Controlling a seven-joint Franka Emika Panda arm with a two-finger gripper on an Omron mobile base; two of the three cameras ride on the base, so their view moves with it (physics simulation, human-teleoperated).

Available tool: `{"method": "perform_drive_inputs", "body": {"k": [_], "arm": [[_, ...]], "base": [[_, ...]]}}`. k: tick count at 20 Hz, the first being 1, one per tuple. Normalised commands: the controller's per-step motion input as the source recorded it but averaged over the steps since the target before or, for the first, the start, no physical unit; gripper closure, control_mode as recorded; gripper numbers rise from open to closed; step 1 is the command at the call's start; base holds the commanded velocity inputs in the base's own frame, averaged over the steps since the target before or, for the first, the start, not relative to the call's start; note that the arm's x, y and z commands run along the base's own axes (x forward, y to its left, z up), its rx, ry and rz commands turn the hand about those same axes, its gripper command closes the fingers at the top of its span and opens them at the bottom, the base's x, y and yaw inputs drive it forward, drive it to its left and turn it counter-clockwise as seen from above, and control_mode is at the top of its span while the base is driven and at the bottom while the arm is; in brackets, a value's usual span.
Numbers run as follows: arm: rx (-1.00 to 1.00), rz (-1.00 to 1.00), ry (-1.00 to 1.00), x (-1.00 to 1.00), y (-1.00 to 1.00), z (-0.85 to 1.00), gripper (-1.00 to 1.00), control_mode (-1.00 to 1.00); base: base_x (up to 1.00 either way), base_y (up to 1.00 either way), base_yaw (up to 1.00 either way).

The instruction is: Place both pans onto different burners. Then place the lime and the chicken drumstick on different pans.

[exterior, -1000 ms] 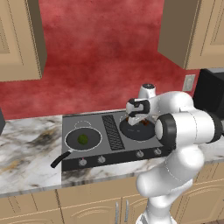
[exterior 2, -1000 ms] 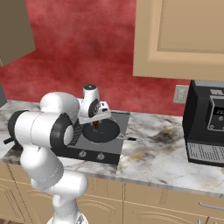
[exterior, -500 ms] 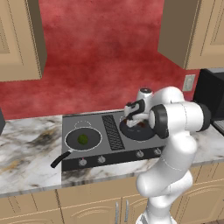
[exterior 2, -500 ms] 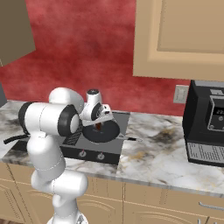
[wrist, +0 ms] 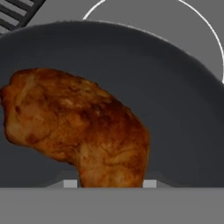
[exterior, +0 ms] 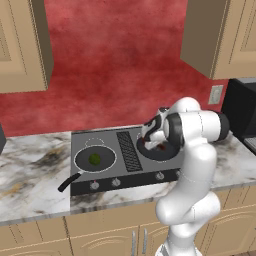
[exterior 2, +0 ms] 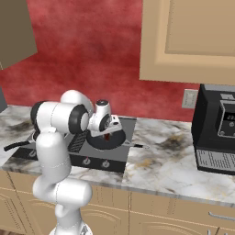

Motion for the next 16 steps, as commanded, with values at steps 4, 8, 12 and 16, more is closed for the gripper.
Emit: {"method": "perform_drive_inputs", "body": {"k": [4,8,12,16], "arm": [[0.0,0.0,0.0,0.02,-0.06,-0.39,1.0,-1.0],[0.0,0.0,0.0,0.0,-0.01,-0.37,-1.0,-1.0],[0.0,0.0,0.0,0.0,-0.09,0.01,-1.0,-1.0],[0.0,0.0,0.0,0.0,-0.02,0.4,-1.0,-1.0]], "base": [[0.0,0.0,0.0],[0.0,0.0,0.0],[0.0,0.0,0.0],[0.0,0.0,0.0]]}}
